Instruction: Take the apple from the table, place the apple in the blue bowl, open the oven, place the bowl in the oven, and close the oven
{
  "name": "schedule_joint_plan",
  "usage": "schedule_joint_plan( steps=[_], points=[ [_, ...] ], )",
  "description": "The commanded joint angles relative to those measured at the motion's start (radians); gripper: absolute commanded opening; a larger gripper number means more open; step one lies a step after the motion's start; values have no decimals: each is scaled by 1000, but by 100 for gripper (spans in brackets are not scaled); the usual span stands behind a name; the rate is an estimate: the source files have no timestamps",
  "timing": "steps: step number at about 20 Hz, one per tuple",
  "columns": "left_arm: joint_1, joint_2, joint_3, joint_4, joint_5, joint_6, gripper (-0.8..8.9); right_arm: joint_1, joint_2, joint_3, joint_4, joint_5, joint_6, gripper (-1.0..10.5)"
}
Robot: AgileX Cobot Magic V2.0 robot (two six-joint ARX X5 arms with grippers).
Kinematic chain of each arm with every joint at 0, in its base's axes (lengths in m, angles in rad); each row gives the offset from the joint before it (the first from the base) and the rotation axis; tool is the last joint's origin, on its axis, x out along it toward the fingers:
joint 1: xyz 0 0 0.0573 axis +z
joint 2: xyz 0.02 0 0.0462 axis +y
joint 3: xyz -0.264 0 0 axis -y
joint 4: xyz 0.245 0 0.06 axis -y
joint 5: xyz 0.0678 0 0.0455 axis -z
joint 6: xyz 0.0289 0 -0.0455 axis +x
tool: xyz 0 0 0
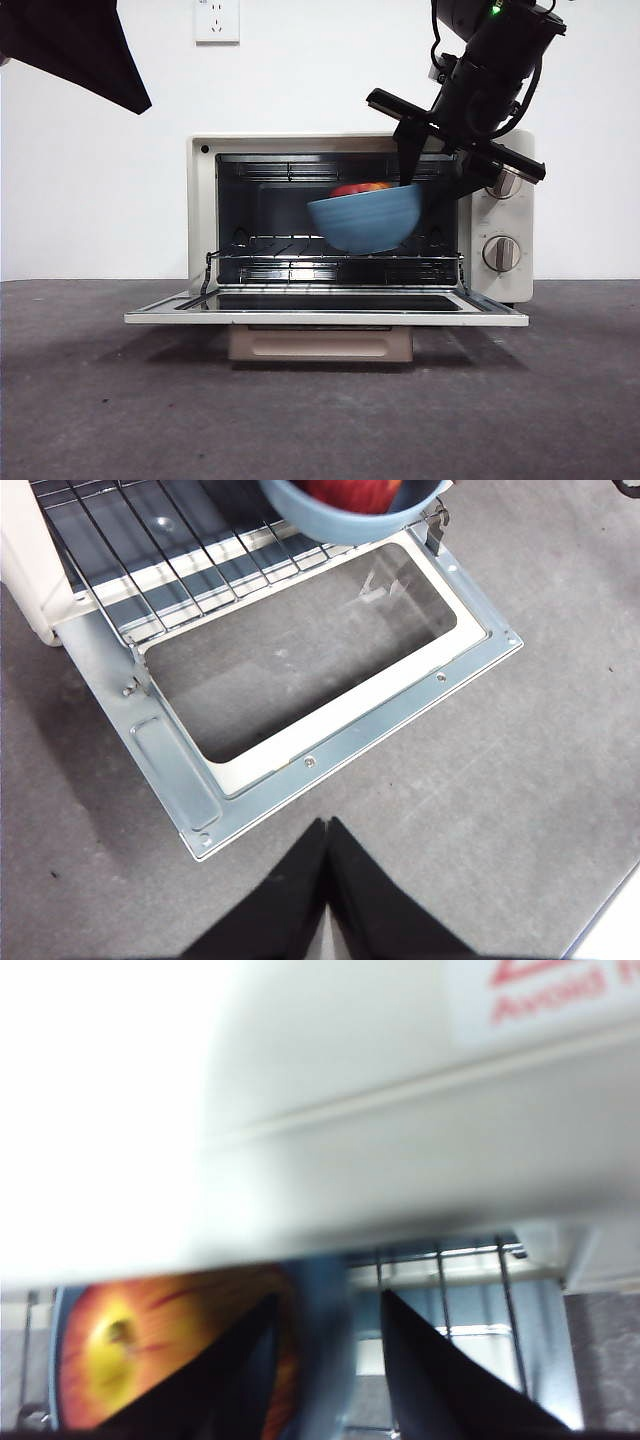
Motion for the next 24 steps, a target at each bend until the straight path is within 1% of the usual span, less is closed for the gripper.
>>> schedule_joint_plan(
  steps=[1,6,14,20,22,24],
  points=[
    [-5,5,5,8,2,2,7,17,19,24,10,21,7,175],
    [-5,6,5,7,2,2,7,19,16,24,8,24,2,204],
    [-5,6,5,8,2,2,7,19,-23,24,-2,29,-19,206],
    [-5,7,5,8,2,2,7,26,-49,24,-26,16,-29,206],
    [-5,7,5,10,2,2,7,26,-69,24,-48,18,-45,206],
    [-2,7,3,27,2,2,7,26,-100,24,-61,37,-64,206]
  ],
)
